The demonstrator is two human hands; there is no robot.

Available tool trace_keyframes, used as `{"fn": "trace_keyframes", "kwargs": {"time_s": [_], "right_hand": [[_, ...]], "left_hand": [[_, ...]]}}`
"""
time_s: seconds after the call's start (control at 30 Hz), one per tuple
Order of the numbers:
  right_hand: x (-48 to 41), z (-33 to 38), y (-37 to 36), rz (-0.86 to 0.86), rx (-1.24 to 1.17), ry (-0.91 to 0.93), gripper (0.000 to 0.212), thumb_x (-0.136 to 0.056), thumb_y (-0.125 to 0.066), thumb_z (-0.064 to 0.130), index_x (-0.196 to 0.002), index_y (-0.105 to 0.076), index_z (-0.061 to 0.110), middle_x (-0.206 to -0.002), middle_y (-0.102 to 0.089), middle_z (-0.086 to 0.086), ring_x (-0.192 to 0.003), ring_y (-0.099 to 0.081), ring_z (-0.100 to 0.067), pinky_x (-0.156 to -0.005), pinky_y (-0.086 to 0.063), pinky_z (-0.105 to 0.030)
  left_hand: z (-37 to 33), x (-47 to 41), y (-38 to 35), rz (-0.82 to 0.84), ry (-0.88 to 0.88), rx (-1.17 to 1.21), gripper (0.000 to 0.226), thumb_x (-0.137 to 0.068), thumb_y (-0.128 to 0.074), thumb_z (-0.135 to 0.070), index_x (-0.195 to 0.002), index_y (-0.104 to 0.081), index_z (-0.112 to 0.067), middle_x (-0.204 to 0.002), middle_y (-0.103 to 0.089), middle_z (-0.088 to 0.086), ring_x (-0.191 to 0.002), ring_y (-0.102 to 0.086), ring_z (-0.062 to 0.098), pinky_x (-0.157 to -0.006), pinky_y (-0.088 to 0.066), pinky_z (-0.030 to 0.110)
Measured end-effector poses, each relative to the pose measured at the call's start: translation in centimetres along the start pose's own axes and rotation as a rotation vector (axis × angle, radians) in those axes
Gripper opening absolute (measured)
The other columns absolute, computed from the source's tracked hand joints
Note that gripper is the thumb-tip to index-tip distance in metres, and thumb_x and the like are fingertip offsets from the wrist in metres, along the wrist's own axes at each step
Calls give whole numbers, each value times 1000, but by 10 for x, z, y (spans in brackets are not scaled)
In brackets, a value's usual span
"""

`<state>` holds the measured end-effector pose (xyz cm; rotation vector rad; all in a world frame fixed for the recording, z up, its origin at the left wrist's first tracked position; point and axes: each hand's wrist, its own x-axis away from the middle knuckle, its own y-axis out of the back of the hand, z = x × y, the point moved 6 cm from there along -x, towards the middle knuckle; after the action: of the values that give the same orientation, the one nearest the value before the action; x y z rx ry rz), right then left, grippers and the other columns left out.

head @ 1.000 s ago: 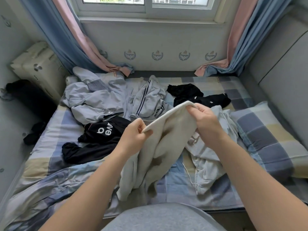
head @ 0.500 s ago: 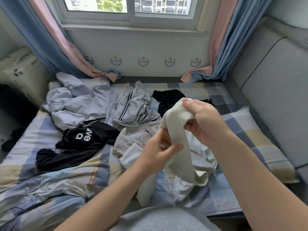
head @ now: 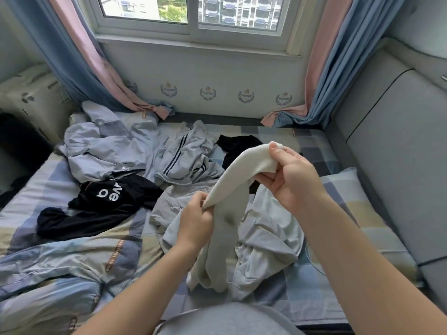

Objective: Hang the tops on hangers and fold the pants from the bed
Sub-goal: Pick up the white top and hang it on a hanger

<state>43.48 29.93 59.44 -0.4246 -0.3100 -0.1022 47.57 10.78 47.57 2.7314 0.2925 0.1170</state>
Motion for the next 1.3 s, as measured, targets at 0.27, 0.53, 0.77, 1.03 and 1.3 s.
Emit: {"fn": "trace_keyframes", "kwargs": {"time_s": [0.27,0.53,0.77,1.03,1.3], "right_hand": [[-6,-22,27,112,85,5,21,-103,-52,12,-121,-62,12,-112,-75,-4,-110,-70,-21,-94,-56,-43],[8,-78,23,291,580,39,45,-81,-76,39,-120,-55,30,-124,-62,9,-112,-61,-2,-87,-52,-20],[-16,-141,47,138,1010,-18,31,-81,-67,16,-106,-54,29,-108,-59,-2,-105,-58,-23,-88,-49,-37],[-34,-99,73,-34,902,-32,21,-90,-59,10,-70,-51,10,-64,-46,-2,-66,-48,-21,-57,-45,-32],[-19,-61,40,-74,213,-178,7,-98,-52,5,-97,-58,3,-84,-59,-14,-66,-67,-21,-48,-57,-33]], "left_hand": [[-20,-12,12,-84,37,274,27,-96,-49,-7,-70,-57,-10,-58,-50,-14,-55,-42,2,-53,-37,18],[-62,-18,25,8,93,513,24,-99,-50,-18,-95,-74,-13,-93,-68,17,-89,-61,30,-83,-48,47],[-85,-8,25,62,22,585,30,-104,-50,-23,-92,-77,-22,-94,-72,12,-86,-65,25,-77,-52,37],[-26,-22,21,38,212,233,41,-100,-58,-41,-123,-60,-8,-110,-65,3,-101,-62,19,-87,-52,34],[-8,32,-58,614,133,-73,69,-69,-77,-62,-127,-56,-32,-120,-67,-12,-111,-64,7,-90,-55,33]]}}
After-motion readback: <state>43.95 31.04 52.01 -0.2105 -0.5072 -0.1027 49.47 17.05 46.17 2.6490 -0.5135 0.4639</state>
